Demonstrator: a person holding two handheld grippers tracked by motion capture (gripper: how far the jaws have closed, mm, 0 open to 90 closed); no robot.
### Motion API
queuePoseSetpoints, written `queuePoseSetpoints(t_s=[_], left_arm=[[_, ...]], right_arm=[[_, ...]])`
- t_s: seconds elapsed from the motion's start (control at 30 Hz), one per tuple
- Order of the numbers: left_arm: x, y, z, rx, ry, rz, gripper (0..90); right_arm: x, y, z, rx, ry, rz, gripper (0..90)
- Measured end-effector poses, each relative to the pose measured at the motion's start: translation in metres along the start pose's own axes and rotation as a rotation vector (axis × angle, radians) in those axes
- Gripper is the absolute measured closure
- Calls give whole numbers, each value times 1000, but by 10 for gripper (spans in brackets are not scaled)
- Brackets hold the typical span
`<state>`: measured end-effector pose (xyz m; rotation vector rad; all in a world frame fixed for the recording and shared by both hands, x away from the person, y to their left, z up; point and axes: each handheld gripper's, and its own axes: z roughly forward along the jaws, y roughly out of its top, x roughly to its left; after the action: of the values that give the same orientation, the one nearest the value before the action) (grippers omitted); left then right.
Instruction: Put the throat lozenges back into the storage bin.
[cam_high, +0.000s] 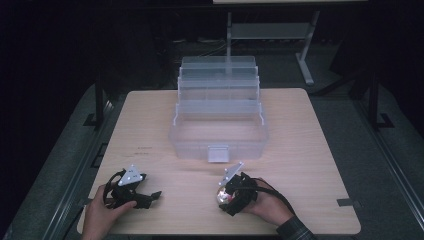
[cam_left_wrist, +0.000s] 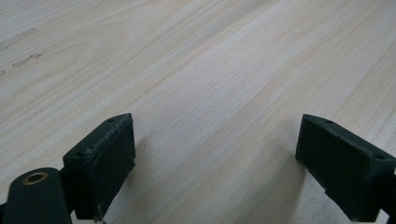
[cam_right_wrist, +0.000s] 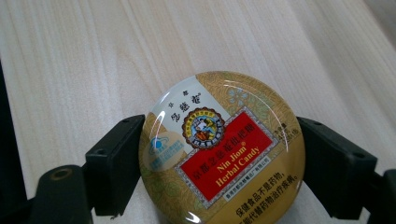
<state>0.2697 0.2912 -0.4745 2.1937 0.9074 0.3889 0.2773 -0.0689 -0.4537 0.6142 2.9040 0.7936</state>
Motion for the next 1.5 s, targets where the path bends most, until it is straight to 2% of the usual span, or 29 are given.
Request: queuePoseSetpoints(t_s=[0.77,1.07,1.5], left_arm=[[0,0,0,-2,0,-2,111],[0,0,0,-3,1,-4,111],[0,0,0,-4,1,-5,111]], right_arm=[[-9,-2,-20,-20,-18,36,197],[-13,-3,-28,-29,-13,65,197],[-22,-6,-45,-52,-38,85,197]])
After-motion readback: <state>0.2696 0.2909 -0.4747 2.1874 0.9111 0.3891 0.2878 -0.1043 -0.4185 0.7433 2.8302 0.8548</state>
